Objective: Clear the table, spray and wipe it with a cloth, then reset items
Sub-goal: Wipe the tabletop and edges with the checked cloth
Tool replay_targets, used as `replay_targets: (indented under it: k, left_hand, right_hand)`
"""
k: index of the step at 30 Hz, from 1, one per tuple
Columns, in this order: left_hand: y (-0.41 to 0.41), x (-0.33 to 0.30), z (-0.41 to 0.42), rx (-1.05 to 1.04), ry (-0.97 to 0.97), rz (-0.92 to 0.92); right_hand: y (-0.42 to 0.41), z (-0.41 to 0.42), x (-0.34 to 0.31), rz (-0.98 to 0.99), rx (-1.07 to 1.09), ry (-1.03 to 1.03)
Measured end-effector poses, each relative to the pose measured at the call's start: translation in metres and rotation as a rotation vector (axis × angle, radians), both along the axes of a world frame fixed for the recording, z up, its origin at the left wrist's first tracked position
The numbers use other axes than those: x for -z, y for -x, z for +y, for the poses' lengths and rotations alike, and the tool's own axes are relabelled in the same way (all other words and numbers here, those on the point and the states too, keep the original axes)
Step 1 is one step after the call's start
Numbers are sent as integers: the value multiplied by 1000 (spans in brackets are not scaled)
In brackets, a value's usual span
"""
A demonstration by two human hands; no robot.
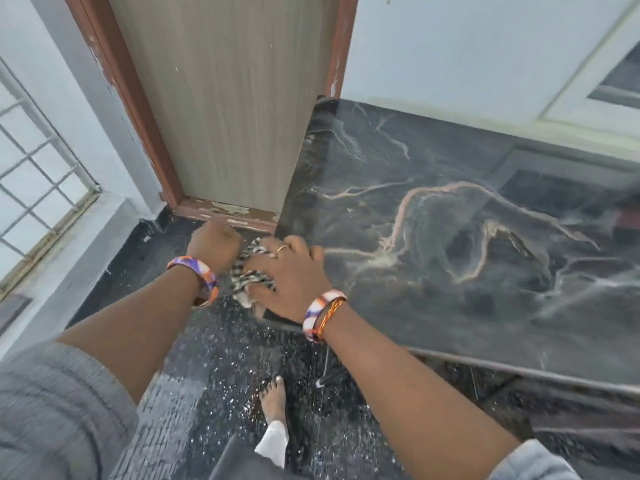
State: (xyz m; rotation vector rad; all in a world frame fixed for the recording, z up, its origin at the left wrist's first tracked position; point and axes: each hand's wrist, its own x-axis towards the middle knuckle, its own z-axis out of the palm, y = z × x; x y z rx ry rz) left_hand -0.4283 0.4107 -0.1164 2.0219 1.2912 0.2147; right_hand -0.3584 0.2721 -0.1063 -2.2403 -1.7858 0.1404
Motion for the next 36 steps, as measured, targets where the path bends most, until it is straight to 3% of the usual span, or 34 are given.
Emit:
replay_targets:
  k: [5, 8, 11, 21, 29, 36]
  left_hand:
    - [11, -19, -45, 89, -212, 14]
    - [0, -33, -75, 177, -395, -37]
    - [-16, -43, -110, 320, -491, -115]
    - [-89, -36, -184, 785, -554, -188]
    - [-208, -27, -247, 1009, -481, -290]
    - [-315, -24, -321, 1165, -389, -324]
  right_hand:
    - [29, -54, 7, -60, -97, -13]
    - [25, -93, 19, -254, -72, -112]
    - [5, -143, 35, -409, 48, -138]
    - [-93, -306, 52, -511, 534, -145]
    - [-161, -409, 59, -419, 877, -149]
    - [-229, -492, 43, -111, 1202, -268]
